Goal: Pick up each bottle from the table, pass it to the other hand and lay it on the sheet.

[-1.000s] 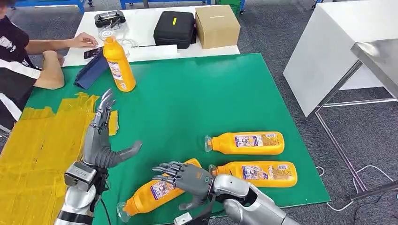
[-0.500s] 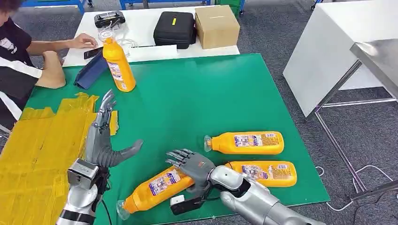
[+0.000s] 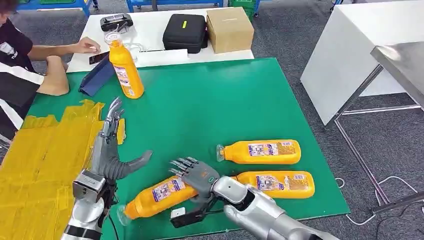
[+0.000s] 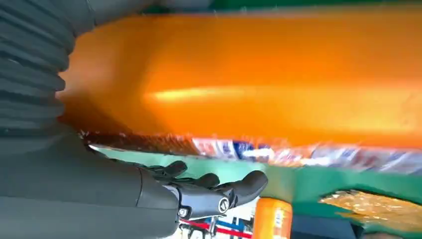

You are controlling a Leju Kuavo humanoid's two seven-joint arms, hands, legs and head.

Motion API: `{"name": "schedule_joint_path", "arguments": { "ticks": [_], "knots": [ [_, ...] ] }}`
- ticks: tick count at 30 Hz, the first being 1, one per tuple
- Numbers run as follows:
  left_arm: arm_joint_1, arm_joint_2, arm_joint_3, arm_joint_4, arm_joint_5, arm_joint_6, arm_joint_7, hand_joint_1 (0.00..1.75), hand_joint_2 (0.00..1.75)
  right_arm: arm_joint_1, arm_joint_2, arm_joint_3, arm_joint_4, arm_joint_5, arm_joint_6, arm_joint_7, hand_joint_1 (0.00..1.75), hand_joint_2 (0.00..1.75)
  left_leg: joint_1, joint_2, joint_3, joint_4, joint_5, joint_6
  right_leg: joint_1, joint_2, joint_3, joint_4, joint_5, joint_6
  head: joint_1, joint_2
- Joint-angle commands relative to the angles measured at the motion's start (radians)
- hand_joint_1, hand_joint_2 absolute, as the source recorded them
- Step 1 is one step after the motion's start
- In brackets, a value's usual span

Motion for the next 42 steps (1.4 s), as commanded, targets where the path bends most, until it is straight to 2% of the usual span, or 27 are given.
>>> {"name": "schedule_joint_path", "arguments": {
  "ticks": [1,5,6,8,13,15,19,22,25,28,38,42],
  "knots": [
    [-0.018,-0.004,0.002,0.049,0.006,0.001,0.006,0.00,1.75,0.004,0.023,0.027,0.117,-0.003,0.001,-0.012,1.71,1.75,0.001,-0.004,0.003,-0.001,-0.001,-0.001,0.001,-0.003,0.005,-0.002,-0.001,-0.001,0.000,0.000],
    [-0.019,-0.005,0.001,0.049,0.008,0.001,0.006,0.00,1.75,0.011,0.021,0.012,0.110,-0.023,-0.010,-0.032,1.75,1.75,0.001,-0.004,0.004,-0.001,-0.001,-0.001,0.001,-0.003,0.005,-0.001,-0.001,-0.001,0.000,0.000],
    [-0.021,-0.005,-0.001,0.049,0.009,0.000,0.006,0.00,1.75,0.016,0.018,0.001,0.104,-0.037,-0.017,-0.043,1.55,1.75,0.001,-0.005,0.005,-0.001,-0.001,-0.001,0.001,-0.004,0.006,-0.002,-0.001,-0.002,0.000,0.000],
    [-0.021,-0.005,-0.003,0.045,0.010,0.001,0.006,0.00,1.75,0.028,0.009,-0.022,0.081,-0.045,-0.039,-0.048,1.75,1.75,0.001,-0.006,0.005,-0.001,-0.001,-0.001,0.001,-0.005,0.007,-0.002,-0.002,-0.002,0.000,0.000],
    [-0.013,-0.004,-0.004,0.024,0.012,0.001,0.007,0.00,1.75,0.072,0.001,-0.098,0.014,-0.030,-0.103,-0.028,1.75,1.75,0.001,-0.007,0.005,0.000,-0.002,-0.001,0.001,-0.005,0.007,-0.001,-0.003,-0.002,0.000,0.000],
    [-0.004,-0.003,-0.003,0.007,0.011,-0.001,0.013,0.00,1.75,0.105,-0.012,-0.166,-0.040,-0.031,-0.144,-0.008,1.75,1.75,0.001,-0.006,0.004,0.000,-0.002,-0.001,0.001,-0.004,0.006,-0.001,-0.002,-0.001,0.000,0.000],
    [0.038,0.002,0.005,-0.044,-0.001,0.002,0.032,0.00,1.75,0.215,-0.018,-0.381,-0.223,-0.059,-0.264,0.020,1.75,1.75,0.001,-0.007,0.003,0.001,-0.002,0.000,0.001,-0.005,0.006,0.000,-0.003,-0.001,0.000,0.000],
    [0.046,0.002,0.007,-0.051,-0.002,0.003,0.033,0.00,1.75,0.230,-0.020,-0.404,-0.253,-0.052,-0.256,0.012,1.75,1.75,0.000,-0.006,-0.003,0.001,-0.001,0.000,0.000,-0.003,0.000,0.001,-0.002,0.000,0.000,0.000],
    [0.064,0.003,0.009,-0.062,-0.006,0.007,0.035,0.00,1.75,0.285,0.029,-0.510,-0.314,-0.140,-0.334,-0.028,1.75,1.75,0.001,-0.008,-0.002,0.001,-0.003,0.000,0.001,-0.004,0.002,0.001,-0.004,-0.001,0.000,0.000],
    [0.074,0.003,0.009,-0.070,-0.008,0.013,0.036,0.00,1.75,0.332,0.077,-0.613,-0.377,-0.148,-0.420,-0.065,1.75,1.75,0.000,-0.010,-0.002,0.001,-0.004,-0.001,0.000,-0.005,0.002,0.001,-0.005,-0.001,0.000,0.000],
    [0.074,0.003,0.009,-0.070,-0.008,0.013,0.036,0.00,1.75,0.332,0.077,-0.613,-0.377,-0.148,-0.420,-0.065,1.75,1.75,0.001,-0.008,-0.005,0.001,-0.002,0.000,0.001,-0.004,-0.001,0.000,-0.003,-0.001,0.000,0.000],
    [0.071,-0.005,0.013,-0.062,-0.006,0.021,0.046,0.00,1.75,0.357,0.113,-0.675,-0.391,-0.175,-0.497,-0.097,1.75,1.75,0.001,-0.009,-0.003,0.001,-0.003,0.000,0.001,-0.005,0.001,0.000,-0.004,-0.001,0.000,0.000]
  ]
}}
